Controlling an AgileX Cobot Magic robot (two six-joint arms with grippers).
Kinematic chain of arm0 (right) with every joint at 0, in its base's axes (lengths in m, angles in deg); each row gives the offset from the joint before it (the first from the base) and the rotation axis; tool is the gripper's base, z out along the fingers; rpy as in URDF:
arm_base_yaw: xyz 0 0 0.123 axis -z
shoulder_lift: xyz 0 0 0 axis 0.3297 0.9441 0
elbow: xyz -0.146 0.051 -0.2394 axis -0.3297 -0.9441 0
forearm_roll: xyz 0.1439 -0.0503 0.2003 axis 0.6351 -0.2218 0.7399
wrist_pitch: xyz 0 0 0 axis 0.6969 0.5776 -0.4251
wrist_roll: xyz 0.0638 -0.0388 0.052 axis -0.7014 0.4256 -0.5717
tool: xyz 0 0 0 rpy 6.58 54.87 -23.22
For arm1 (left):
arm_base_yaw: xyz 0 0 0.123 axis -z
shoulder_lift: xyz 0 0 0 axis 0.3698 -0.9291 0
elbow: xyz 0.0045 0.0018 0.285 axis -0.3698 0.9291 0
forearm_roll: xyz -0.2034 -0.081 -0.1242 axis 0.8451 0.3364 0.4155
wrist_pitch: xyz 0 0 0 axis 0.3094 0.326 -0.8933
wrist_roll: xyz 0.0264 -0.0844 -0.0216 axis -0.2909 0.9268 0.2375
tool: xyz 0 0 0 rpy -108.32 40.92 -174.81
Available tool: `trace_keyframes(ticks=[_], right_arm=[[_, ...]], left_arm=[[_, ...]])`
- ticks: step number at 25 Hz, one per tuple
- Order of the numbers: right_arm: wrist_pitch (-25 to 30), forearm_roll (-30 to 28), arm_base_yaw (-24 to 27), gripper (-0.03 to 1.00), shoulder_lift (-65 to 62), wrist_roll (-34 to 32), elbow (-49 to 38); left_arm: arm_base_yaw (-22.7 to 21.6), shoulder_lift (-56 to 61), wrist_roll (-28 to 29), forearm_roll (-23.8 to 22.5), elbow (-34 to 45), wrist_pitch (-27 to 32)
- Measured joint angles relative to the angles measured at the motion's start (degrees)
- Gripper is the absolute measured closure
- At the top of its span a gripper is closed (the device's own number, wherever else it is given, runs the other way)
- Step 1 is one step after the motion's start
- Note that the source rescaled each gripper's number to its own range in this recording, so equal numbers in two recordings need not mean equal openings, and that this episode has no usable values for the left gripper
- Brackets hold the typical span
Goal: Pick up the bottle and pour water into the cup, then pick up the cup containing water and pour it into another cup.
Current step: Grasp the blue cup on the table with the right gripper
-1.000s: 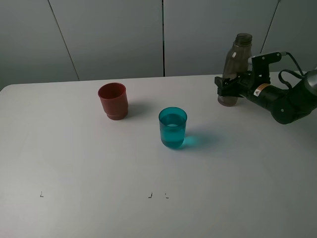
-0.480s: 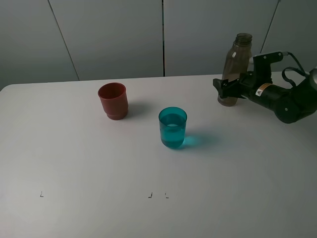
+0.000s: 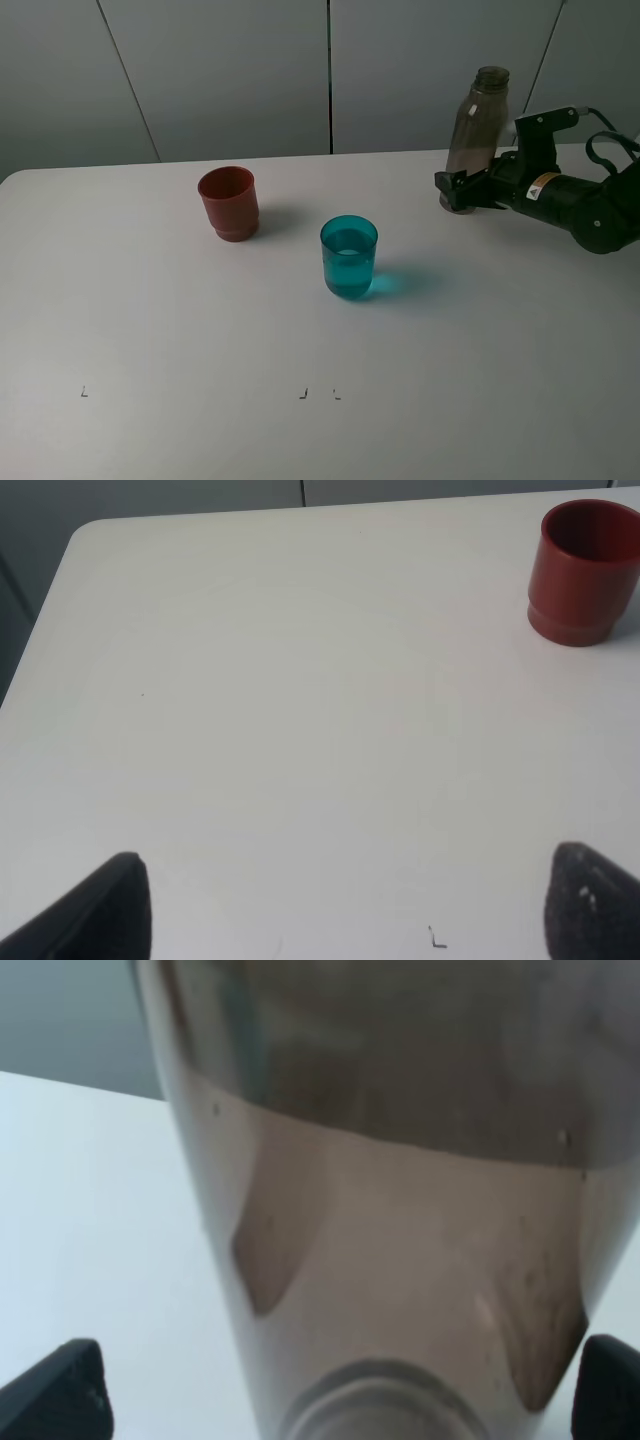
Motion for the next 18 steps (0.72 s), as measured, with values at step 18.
trace_keyframes(ticks=[18], right_arm=[[4.24,-19.14,0.0,-0.03,-15.13,2.73,-20.77]], left_arm=[[0.0,0.0,-0.39,0.0,0.0,0.0]])
